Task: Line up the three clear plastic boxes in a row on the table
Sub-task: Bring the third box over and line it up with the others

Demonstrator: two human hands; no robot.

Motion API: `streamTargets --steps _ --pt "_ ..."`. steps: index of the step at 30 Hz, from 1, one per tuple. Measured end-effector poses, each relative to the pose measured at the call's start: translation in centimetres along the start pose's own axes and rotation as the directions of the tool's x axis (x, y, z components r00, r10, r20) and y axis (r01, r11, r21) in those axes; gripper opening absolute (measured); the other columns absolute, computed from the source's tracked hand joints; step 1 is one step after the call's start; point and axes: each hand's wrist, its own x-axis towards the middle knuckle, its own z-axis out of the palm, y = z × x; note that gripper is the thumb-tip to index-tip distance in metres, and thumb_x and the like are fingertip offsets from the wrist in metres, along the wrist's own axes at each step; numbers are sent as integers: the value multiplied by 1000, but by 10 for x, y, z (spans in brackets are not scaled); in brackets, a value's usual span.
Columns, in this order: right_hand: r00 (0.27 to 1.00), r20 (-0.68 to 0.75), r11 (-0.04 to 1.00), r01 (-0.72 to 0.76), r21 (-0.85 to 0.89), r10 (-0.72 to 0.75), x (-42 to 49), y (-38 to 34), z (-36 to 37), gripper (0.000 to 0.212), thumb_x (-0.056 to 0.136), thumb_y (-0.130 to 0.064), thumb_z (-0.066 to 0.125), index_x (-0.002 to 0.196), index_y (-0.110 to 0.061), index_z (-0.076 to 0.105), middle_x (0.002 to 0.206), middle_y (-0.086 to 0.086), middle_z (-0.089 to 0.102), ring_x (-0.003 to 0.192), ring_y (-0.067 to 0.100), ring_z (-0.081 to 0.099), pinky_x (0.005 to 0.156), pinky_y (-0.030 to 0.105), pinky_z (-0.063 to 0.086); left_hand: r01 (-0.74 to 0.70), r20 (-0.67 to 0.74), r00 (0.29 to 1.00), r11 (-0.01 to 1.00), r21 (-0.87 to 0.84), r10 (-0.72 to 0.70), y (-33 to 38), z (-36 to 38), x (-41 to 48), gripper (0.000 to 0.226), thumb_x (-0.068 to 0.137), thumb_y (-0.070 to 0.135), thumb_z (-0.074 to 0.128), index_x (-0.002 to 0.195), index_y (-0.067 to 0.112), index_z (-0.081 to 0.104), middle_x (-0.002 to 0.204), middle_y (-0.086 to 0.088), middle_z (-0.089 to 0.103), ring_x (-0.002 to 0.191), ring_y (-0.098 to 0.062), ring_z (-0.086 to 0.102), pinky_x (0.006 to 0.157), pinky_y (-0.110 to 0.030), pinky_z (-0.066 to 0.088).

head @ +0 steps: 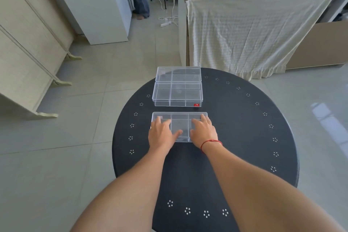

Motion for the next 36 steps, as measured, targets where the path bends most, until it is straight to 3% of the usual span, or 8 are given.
streamTargets --steps 4,8,18,26,36 --pt "1000 4 999 19 30 -19 15 -5 0 33 97 -11 51 129 -8 53 159 14 26 147 30 26 116 40 34 -16 2 1000 999 -29 17 -3 2 11 66 87 57 54 143 24 41 158 -7 20 144 -24 19 104 -41 39" --pt "998 35 997 44 62 -47 28 -9 -1 43 97 -15 49 139 -10 43 164 13 13 153 29 12 123 41 23 -8 25 1000 999 -49 9 -7 0 25 69 87 58 53 145 26 35 160 -5 12 147 -22 12 106 -42 37" --pt "999 21 995 22 94 -24 47 -15 0 47 96 -16 49 142 -12 40 165 9 10 154 26 6 124 39 20 -23 72 997 999 -25 25 -7 -7 45 74 86 59 54 148 25 31 161 -7 9 148 -23 8 111 -41 32" --pt "999 34 994 10 106 -14 52 -15 -4 45 93 -15 52 138 -10 45 156 9 27 144 28 30 116 41 35 -31 60 998 1000 -6 31 -5 -5 50 74 86 61 52 147 26 32 161 -6 10 147 -22 9 108 -40 36" --pt "998 39 995 40 95 -44 52 -14 -11 42 94 -16 51 135 -8 46 151 9 33 139 26 34 115 40 36 -32 42 999 999 17 32 -2 -10 49 74 86 63 48 147 25 32 160 -8 14 146 -24 14 109 -40 34"
